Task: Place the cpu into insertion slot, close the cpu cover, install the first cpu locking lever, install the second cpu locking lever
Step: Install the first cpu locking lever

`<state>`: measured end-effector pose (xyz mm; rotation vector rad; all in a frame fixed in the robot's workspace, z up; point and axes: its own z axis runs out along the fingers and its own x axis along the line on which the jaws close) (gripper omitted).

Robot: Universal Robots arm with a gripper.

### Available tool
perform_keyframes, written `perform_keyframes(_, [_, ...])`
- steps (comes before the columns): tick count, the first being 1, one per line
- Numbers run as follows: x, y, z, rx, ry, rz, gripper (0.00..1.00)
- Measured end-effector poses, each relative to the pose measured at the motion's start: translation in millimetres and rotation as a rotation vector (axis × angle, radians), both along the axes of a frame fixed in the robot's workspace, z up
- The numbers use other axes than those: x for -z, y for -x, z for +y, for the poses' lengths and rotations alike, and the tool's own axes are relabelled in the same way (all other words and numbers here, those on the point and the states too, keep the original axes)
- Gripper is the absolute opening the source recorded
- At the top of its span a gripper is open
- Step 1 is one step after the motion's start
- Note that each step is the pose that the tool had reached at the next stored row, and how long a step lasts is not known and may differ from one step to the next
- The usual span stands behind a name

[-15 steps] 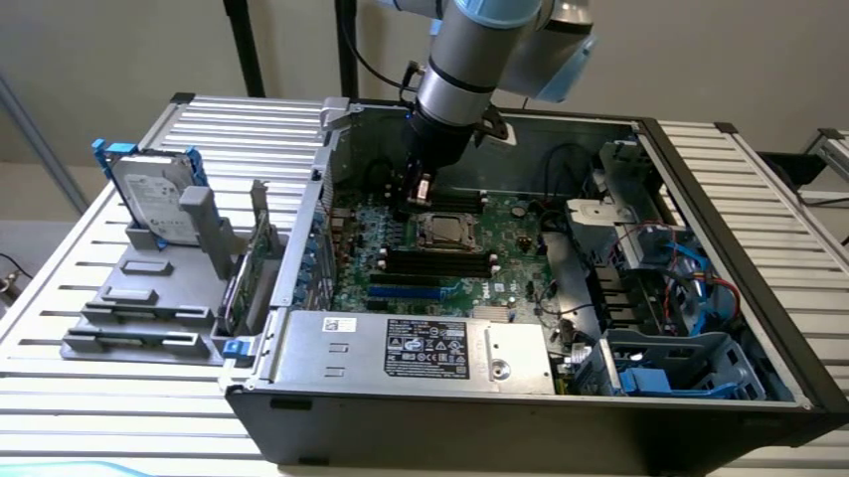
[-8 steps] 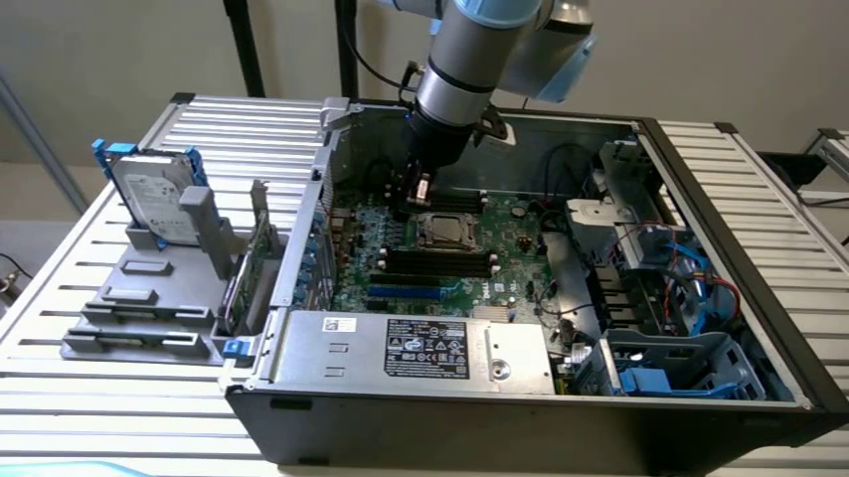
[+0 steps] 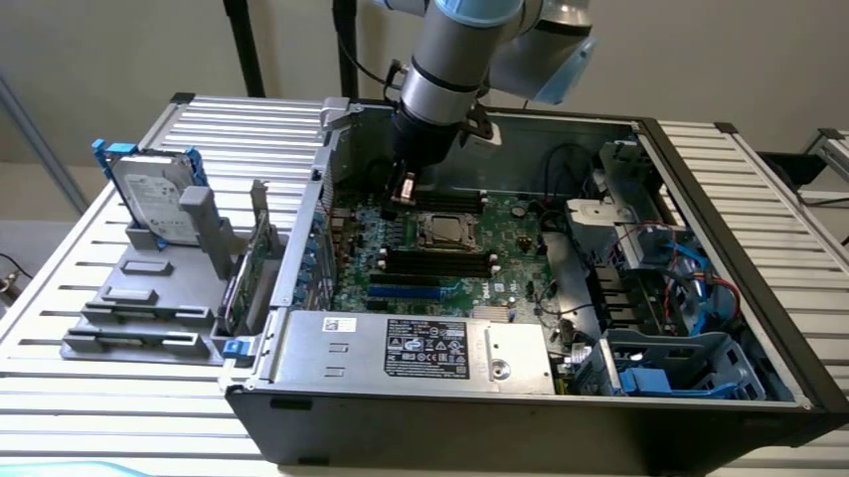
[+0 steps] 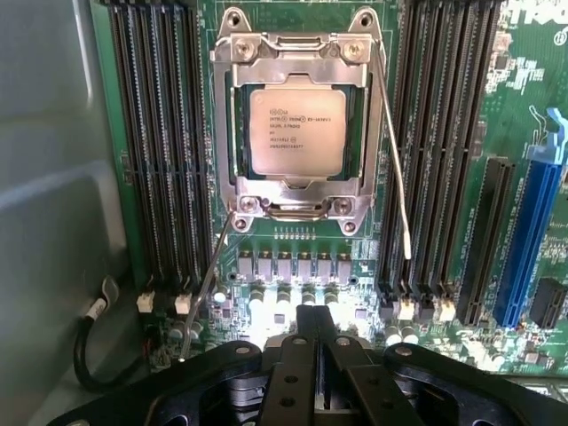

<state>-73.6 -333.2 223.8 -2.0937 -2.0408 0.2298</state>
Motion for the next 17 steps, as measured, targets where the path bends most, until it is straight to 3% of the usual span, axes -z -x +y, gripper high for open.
perform_keyframes(6, [-2.2, 0.1, 0.0, 0.072, -0.0050, 0.0000, 0.11])
perform_keyframes(8, [-3.8, 0.4, 0.0, 0.092, -0.0104, 0.0002, 0.11])
perform_keyframes(13, [-7.3, 1.2, 0.0, 0.135, -0.0297, 0.0008, 0.11])
perform_keyframes(17, [-8.5, 2.0, 0.0, 0.162, -0.0546, 0.0021, 0.11])
